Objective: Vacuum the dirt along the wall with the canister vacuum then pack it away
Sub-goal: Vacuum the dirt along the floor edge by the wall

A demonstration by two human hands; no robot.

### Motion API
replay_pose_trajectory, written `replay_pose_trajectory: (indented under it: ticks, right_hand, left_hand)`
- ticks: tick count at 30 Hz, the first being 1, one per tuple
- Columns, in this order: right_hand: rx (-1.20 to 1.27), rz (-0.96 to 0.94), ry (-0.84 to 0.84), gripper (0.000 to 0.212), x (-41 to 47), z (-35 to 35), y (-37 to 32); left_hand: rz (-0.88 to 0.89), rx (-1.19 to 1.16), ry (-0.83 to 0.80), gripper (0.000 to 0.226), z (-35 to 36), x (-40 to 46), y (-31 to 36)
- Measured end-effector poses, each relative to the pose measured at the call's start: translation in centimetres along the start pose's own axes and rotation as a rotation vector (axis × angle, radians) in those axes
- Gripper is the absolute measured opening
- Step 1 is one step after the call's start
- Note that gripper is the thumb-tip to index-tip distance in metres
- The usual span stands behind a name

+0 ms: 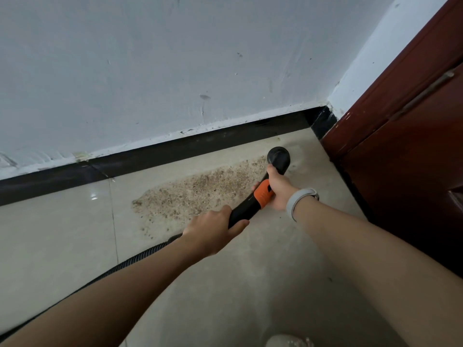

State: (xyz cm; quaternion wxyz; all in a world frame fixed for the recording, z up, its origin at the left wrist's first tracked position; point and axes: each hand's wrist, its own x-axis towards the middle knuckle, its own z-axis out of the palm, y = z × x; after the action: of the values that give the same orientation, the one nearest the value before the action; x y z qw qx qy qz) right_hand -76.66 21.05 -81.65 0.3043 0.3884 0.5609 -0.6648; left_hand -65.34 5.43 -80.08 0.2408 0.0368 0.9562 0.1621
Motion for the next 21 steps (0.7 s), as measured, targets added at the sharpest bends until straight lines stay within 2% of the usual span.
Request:
replay_pose_trajectory:
  ticks: [7, 16, 21]
  right_hand:
    - [-0.066, -0.015, 0.003, 0.038, -1.2, 3.6, 1.8]
    - [-0.112, 0.017, -0.032, 0.039, -2.6, 6.8, 4.0]
    - [-0.145, 0.021, -0.039, 0.038, -3.6, 8.4, 4.9]
  left_hand:
    - [-0.111, -0.053, 0.005, 0.041, -0.4, -2.5, -2.4]
    - [-0.152, -0.115, -0.104, 0.041, -1.8, -5.6, -4.9]
    - [-0.193, -0.288, -0.135, 0.043, -1.5, -7.1, -5.8]
